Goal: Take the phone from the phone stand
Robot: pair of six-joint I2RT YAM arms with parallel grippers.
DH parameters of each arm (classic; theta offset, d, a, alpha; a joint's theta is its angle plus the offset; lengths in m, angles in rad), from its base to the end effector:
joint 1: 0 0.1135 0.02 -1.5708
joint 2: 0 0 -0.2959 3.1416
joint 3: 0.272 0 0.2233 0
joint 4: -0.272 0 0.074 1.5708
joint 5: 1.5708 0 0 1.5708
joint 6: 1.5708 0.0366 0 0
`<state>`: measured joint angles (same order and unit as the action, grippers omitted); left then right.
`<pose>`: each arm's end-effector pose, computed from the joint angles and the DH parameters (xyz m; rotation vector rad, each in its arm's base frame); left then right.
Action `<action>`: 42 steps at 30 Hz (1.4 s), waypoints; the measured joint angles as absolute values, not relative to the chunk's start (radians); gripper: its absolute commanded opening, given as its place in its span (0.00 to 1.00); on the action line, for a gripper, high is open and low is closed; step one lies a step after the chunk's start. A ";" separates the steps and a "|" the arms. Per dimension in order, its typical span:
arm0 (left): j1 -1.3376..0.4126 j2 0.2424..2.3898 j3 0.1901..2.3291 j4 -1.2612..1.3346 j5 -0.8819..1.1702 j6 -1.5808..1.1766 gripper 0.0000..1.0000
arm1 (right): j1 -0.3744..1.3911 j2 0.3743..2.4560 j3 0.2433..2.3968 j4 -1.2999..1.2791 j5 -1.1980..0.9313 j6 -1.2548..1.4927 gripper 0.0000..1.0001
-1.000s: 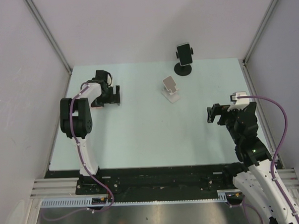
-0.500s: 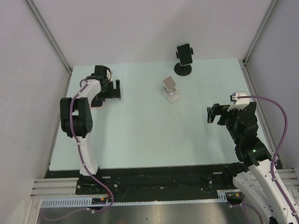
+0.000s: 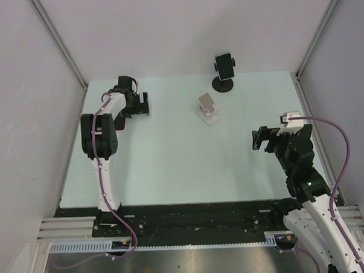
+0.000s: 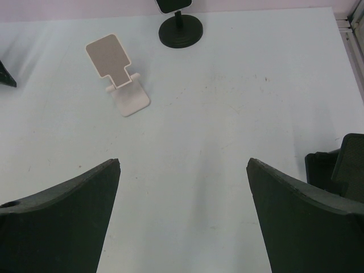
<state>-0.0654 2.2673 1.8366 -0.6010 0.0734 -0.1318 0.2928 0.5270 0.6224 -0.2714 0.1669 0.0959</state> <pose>0.4858 -0.0345 0.2104 -0.0601 2.6068 -0.1662 0.0793 0.0176 0.3233 -0.0497 1.7456 0.1389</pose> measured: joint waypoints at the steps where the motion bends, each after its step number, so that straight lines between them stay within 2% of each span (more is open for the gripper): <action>1: -0.064 2.276 1.837 -0.601 0.072 -0.132 0.99 | 0.293 0.527 0.622 -0.272 0.167 0.096 0.99; 16: -0.039 2.286 1.839 -0.594 -0.024 -0.175 0.99 | 0.295 0.526 0.622 -0.272 0.167 0.096 0.99; 26: -0.046 2.246 1.839 -0.605 0.012 -0.191 1.00 | 0.299 0.531 0.622 -0.261 0.127 0.096 0.99; 32: -0.078 2.009 1.777 -0.613 0.059 -0.205 1.00 | 0.300 0.619 0.631 -0.219 0.053 0.121 0.99; 42: -0.168 1.385 1.482 -0.561 0.081 -0.201 1.00 | 0.390 1.054 0.846 -0.162 -0.047 0.136 0.99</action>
